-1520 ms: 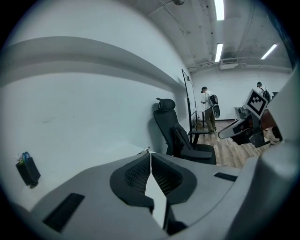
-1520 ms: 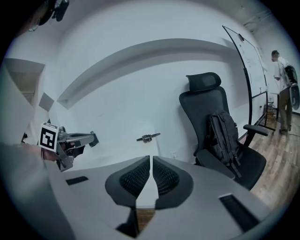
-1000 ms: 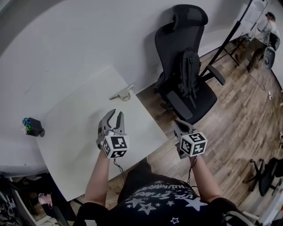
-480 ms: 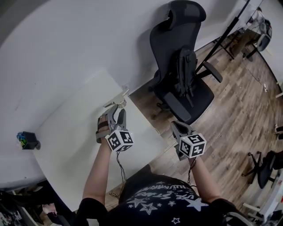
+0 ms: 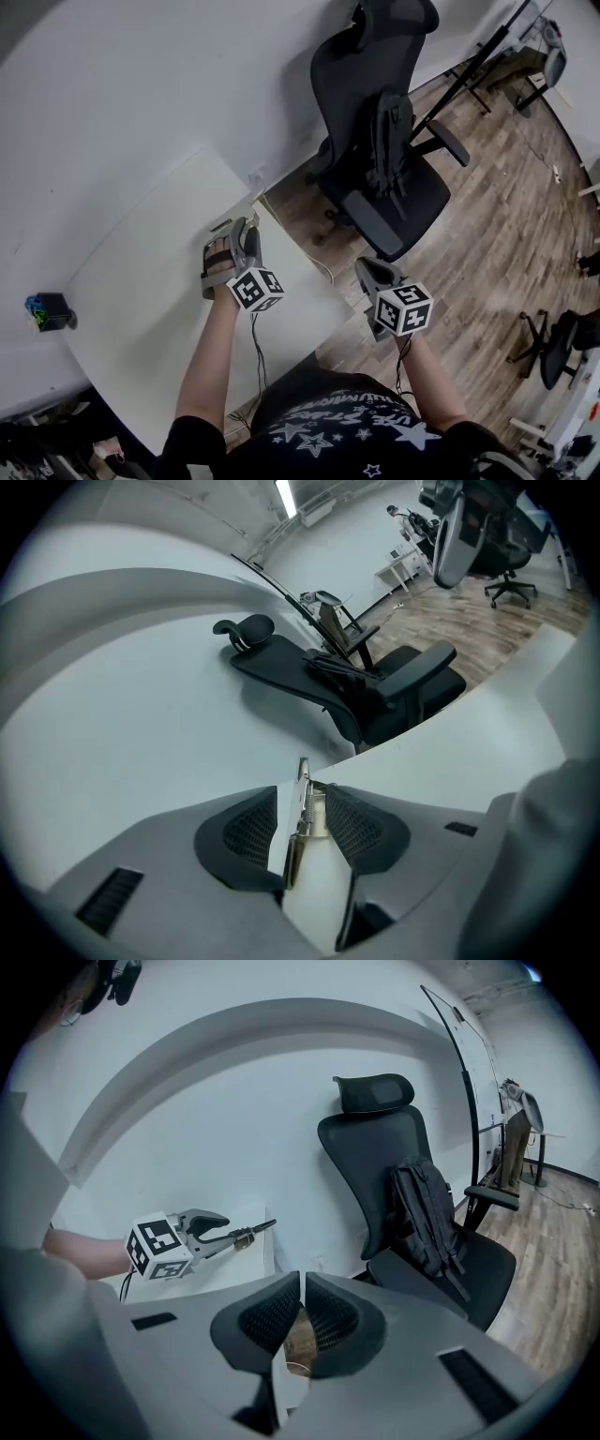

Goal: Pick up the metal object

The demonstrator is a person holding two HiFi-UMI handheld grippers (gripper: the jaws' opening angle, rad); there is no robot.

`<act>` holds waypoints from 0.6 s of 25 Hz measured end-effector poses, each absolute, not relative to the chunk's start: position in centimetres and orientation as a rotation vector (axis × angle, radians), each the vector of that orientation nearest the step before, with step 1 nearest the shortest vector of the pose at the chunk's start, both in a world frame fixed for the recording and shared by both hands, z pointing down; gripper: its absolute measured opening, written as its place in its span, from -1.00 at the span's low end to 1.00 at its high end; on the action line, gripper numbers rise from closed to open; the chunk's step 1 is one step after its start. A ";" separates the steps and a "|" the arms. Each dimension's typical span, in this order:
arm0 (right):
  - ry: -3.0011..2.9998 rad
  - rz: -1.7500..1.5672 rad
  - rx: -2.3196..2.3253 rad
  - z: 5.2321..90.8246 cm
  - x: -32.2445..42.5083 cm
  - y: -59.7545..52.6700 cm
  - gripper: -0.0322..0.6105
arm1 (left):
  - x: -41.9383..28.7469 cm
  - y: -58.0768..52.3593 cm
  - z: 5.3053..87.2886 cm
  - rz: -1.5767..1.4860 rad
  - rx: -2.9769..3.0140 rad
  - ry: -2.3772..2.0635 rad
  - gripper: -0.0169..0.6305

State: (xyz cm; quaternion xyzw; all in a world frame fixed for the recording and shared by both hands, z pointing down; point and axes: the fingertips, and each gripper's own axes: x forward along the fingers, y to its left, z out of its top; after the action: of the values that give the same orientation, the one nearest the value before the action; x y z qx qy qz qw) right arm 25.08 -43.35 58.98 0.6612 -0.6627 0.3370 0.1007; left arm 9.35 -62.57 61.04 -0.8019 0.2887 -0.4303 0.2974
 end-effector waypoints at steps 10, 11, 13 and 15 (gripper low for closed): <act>-1.912 1.046 1.963 60.3 25.8 -42.6 -0.75 | 10.6 -64.4 63.0 -1.192 -2.030 0.763 -0.44; -1.908 1.051 1.968 60.3 25.9 -42.4 -0.75 | 10.6 -64.5 62.9 -1.188 -2.020 0.767 -0.47; -1.901 1.063 1.980 60.4 26.2 -42.1 -0.74 | 10.7 -64.6 62.6 -1.178 -1.999 0.776 -0.59; -1.895 1.078 1.991 60.6 26.5 -41.9 -0.75 | 10.8 -64.6 62.5 -1.181 -1.987 0.779 -0.69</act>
State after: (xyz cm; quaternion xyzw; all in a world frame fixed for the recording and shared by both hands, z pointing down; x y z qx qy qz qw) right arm 26.46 -41.90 60.57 0.6714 -0.6389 0.3635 0.0942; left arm 10.82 -64.64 62.53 -0.7650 0.2997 -0.4548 0.3438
